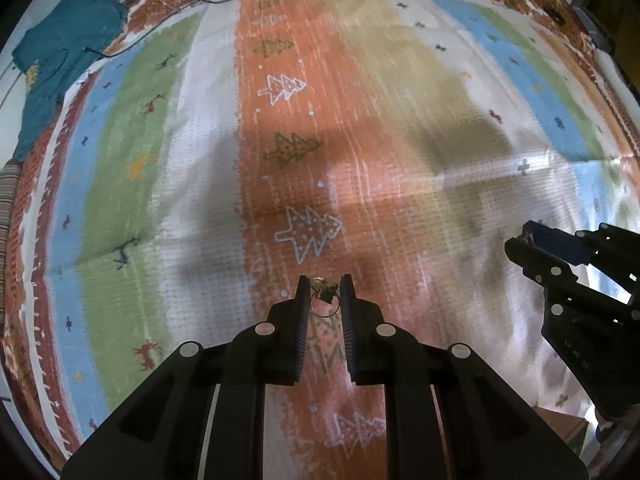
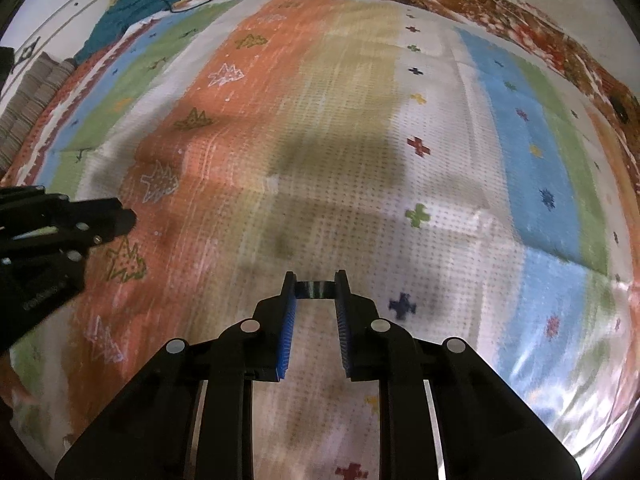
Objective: Organize jewelry
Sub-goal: 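Carry the gold charm in the left gripper to the tin while the right carries the silver ring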
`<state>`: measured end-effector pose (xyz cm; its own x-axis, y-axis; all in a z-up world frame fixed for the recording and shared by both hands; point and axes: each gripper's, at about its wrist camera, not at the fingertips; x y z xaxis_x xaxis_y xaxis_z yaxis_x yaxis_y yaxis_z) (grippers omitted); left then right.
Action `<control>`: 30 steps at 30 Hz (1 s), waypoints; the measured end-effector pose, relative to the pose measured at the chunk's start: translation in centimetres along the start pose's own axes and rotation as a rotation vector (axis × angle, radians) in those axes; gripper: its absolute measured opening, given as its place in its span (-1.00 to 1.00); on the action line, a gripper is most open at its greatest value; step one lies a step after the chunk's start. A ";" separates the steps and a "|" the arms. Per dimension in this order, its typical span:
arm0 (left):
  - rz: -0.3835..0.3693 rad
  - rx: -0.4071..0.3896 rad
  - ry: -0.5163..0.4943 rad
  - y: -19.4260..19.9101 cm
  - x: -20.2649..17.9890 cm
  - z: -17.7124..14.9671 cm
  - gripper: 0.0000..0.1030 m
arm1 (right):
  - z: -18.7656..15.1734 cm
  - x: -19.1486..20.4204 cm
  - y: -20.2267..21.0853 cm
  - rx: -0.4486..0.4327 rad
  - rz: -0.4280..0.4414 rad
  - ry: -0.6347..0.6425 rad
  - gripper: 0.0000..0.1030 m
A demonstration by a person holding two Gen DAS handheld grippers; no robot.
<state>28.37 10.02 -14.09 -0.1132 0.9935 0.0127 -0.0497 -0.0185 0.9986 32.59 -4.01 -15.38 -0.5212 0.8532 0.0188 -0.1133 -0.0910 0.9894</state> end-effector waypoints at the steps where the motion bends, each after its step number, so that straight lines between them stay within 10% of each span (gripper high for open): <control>1: 0.001 -0.004 -0.001 0.3 -0.1 -0.2 -0.71 | -0.3 -0.1 0.2 -0.002 0.000 -0.005 -0.62; 30: -0.044 -0.122 -0.027 6.8 -2.6 -6.5 -0.71 | -5.8 0.2 6.3 -0.100 -0.020 -0.019 -0.62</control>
<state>21.83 6.54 -7.64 -0.0813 0.9963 -0.0276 -0.1749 0.0130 0.9845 26.87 -7.42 -9.96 -0.5022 0.8647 0.0032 -0.2075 -0.1241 0.9703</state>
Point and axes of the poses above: each gripper's, at about its wrist camera, not at the fingertips, and y roughly against the way its jaws point, x to its left, z to its top, and after that the axes turned 14 degrees about x, right-handed
